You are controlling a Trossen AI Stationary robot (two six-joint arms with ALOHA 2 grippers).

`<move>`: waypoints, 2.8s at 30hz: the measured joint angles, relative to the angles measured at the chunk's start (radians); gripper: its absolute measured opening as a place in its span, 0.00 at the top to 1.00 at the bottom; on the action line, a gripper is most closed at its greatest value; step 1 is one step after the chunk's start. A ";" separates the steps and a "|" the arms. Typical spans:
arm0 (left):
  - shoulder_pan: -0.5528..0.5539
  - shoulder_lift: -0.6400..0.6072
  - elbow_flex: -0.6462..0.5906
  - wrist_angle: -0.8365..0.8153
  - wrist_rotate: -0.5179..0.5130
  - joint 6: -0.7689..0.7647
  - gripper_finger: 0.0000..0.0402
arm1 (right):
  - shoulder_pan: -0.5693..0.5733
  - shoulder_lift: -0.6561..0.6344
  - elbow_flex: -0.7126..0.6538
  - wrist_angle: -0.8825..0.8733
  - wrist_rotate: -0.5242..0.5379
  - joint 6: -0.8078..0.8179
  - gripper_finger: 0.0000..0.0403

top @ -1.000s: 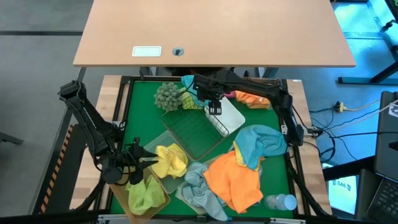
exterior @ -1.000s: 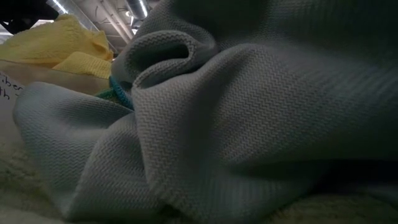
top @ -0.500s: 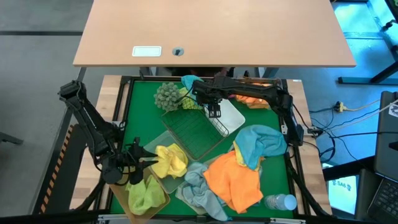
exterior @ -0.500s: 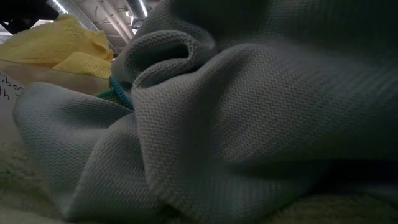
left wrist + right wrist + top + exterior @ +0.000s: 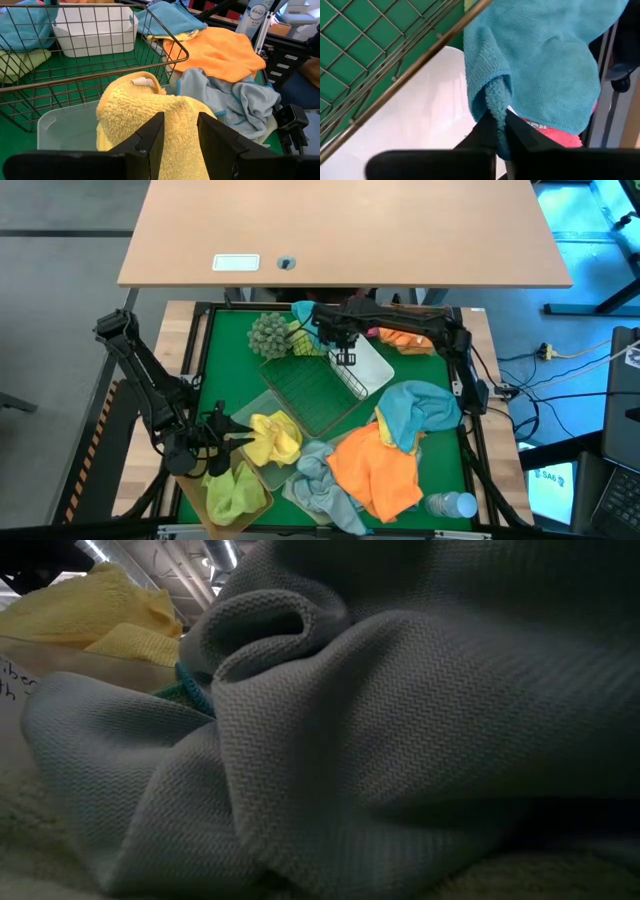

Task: Sort microfiber towel by color & place in baskets
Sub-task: Put the blue towel into the black bin

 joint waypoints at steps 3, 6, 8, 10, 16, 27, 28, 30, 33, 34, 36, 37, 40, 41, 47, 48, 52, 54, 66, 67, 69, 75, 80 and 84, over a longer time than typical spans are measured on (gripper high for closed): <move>0.000 0.000 0.000 0.000 -0.007 0.000 0.72 | 0.000 -0.023 0.000 0.001 0.018 -0.002 0.95; 0.000 0.000 0.000 0.000 -0.018 0.000 0.72 | 0.001 -0.067 0.000 0.017 0.054 -0.026 0.98; 0.000 0.000 0.000 0.000 -0.030 -0.001 0.72 | 0.001 -0.099 0.000 0.052 0.057 -0.042 0.99; 0.000 0.000 0.000 0.000 -0.039 0.000 0.72 | 0.001 -0.133 0.000 0.114 0.062 -0.044 0.98; 0.000 0.000 0.000 0.000 -0.045 0.000 0.72 | 0.001 -0.220 0.001 0.353 0.078 -0.027 0.99; 0.000 0.000 0.000 0.000 -0.067 0.000 0.72 | 0.002 -0.373 0.001 0.701 0.055 -0.022 0.99; 0.000 0.000 0.000 0.000 -0.070 0.000 0.72 | 0.002 -0.387 0.002 0.727 0.034 -0.021 0.99; 0.000 0.000 0.000 -0.001 -0.082 0.000 0.72 | 0.002 -0.413 0.002 0.767 -0.009 -0.015 0.99; 0.000 0.000 0.000 -0.002 -0.099 0.002 0.72 | 0.003 -0.447 0.002 0.823 -0.086 0.009 0.99; 0.000 0.000 0.000 -0.002 -0.101 0.002 0.72 | 0.003 -0.457 0.002 0.837 -0.119 0.022 0.99; 0.000 0.000 0.000 -0.003 -0.107 0.002 0.72 | 0.003 -0.479 0.002 0.852 -0.188 0.051 0.99; 0.000 0.000 0.000 -0.003 -0.109 0.002 0.72 | 0.003 -0.490 0.002 0.852 -0.224 0.060 1.00; 0.000 0.000 0.000 -0.003 -0.114 0.002 0.72 | 0.003 -0.518 0.002 0.842 -0.332 0.106 1.00; 0.000 0.000 0.000 -0.003 -0.115 0.002 0.72 | 0.009 -0.526 0.002 0.834 -0.373 0.129 1.00; 0.000 0.000 0.000 -0.002 -0.115 0.002 0.72 | 0.097 -0.529 0.002 0.744 -0.468 0.188 1.00; 0.000 0.000 0.000 -0.002 -0.115 0.002 0.72 | 0.122 -0.525 0.002 0.726 -0.470 0.186 1.00; 0.000 0.000 0.000 0.001 -0.114 0.001 0.72 | 0.216 -0.503 0.002 0.663 -0.441 0.178 1.00; 0.000 0.000 0.000 0.001 -0.114 0.000 0.72 | 0.253 -0.489 0.001 0.620 -0.393 0.158 1.00; 0.000 -0.007 0.002 0.064 -0.112 0.000 0.72 | 0.321 -0.295 0.002 0.428 -0.162 0.129 0.99; 0.000 -0.009 0.002 0.073 -0.111 0.000 0.72 | 0.317 -0.277 0.001 0.414 -0.154 0.129 0.98; 0.000 -0.009 0.002 0.087 -0.109 0.001 0.72 | 0.316 -0.234 0.000 0.394 -0.146 0.129 0.98; 0.001 -0.009 0.002 0.084 -0.106 0.002 0.72 | 0.309 -0.144 0.001 0.345 -0.144 0.129 0.99; 0.012 -0.006 0.002 0.084 -0.104 0.002 0.72 | 0.309 -0.087 0.000 0.344 -0.119 0.129 0.96; 0.041 0.015 0.001 0.083 -0.078 0.002 0.72 | 0.309 -0.057 0.000 0.345 -0.119 0.130 0.94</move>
